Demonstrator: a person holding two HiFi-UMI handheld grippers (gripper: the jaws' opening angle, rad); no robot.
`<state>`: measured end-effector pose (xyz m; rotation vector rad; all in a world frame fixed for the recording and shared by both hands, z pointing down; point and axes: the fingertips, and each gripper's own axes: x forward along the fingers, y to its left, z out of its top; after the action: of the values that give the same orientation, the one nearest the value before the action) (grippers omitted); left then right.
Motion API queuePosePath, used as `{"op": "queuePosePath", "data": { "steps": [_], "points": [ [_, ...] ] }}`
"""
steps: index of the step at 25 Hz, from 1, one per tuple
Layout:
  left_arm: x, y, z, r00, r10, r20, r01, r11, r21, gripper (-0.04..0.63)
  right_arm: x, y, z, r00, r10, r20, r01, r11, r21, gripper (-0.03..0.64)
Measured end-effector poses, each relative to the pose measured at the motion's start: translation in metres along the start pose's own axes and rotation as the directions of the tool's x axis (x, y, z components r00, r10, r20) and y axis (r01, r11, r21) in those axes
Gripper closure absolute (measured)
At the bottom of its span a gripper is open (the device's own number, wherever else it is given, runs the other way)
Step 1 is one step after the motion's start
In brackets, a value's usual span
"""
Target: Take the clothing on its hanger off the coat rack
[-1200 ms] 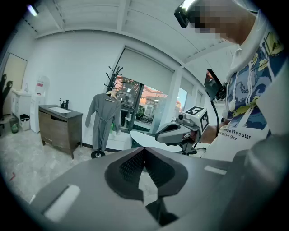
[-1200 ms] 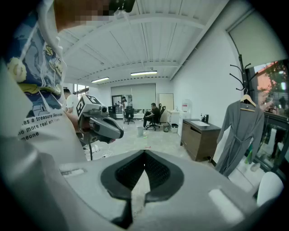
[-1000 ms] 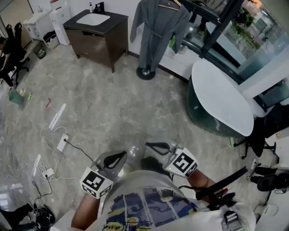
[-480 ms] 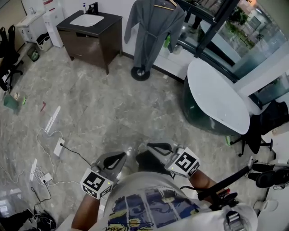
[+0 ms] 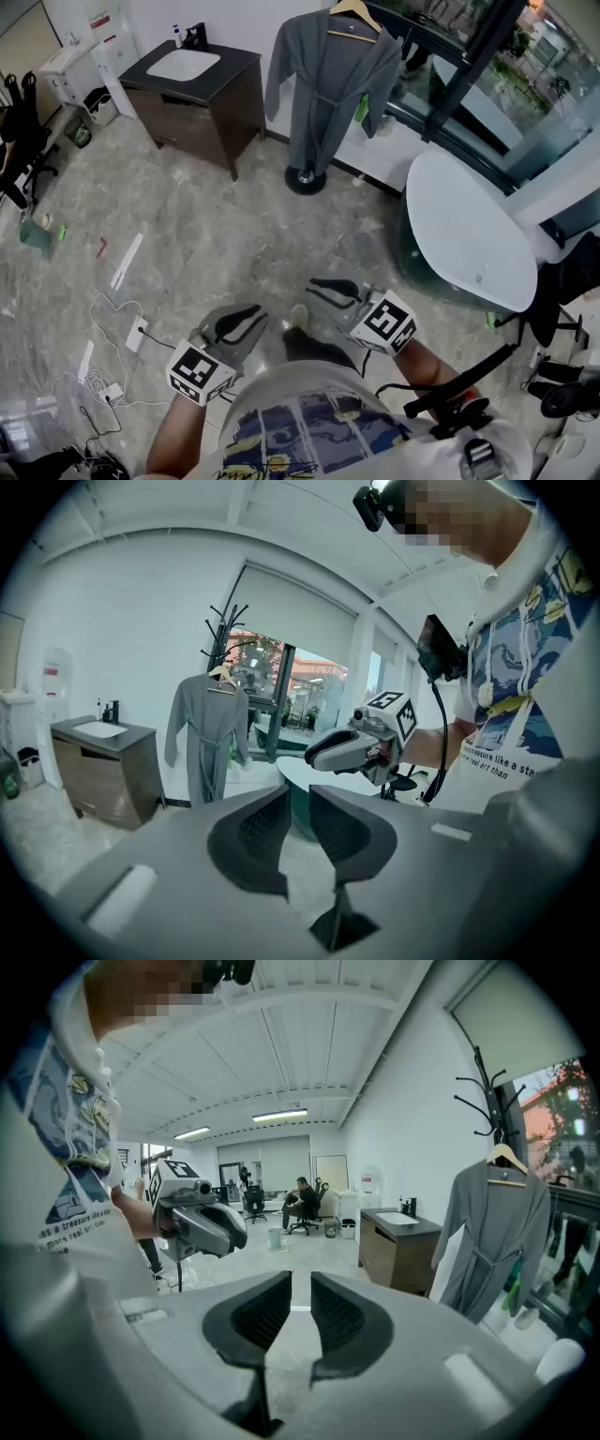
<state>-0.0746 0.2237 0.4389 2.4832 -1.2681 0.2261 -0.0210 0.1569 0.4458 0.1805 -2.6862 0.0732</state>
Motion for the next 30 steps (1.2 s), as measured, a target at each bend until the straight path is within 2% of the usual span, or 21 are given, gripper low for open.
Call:
{"op": "queuePosePath", "data": {
  "steps": [4, 9, 13, 19, 22, 30],
  "points": [
    [0.059, 0.051, 0.051, 0.999, -0.028, -0.017, 0.029, 0.998, 0.048, 0.525, 0.018, -0.077, 0.023, 1.000, 0.009, 0.001, -0.009, 1.000, -0.005, 0.555],
    [0.138, 0.100, 0.103, 0.997, -0.074, -0.015, 0.076, 0.992, 0.101, 0.511, 0.017, -0.161, 0.030, 0.998, -0.047, 0.038, 0.046, 0.999, 0.025, 0.555],
    [0.180, 0.137, 0.135, 0.993, -0.109, -0.036, 0.113, 0.984, 0.139, 0.485, 0.008, -0.200, 0.018, 0.995, -0.092, 0.046, 0.088, 0.993, 0.085, 0.554],
    [0.238, 0.232, 0.204, 0.993, -0.117, -0.028, 0.120, 0.967, 0.226, 0.479, 0.010, -0.256, 0.010, 0.981, -0.194, 0.025, 0.188, 0.971, 0.150, 0.554],
    [0.274, 0.277, 0.239, 0.990, -0.140, -0.025, 0.141, 0.945, 0.296, 0.477, 0.017, -0.291, 0.009, 0.969, -0.249, -0.011, 0.247, 0.957, 0.150, 0.554],
    [0.369, 0.398, 0.345, 0.980, -0.181, -0.085, 0.200, 0.857, 0.476, 0.454, 0.043, -0.365, 0.033, 0.919, -0.388, -0.075, 0.395, 0.893, 0.215, 0.549]
  ]
}}
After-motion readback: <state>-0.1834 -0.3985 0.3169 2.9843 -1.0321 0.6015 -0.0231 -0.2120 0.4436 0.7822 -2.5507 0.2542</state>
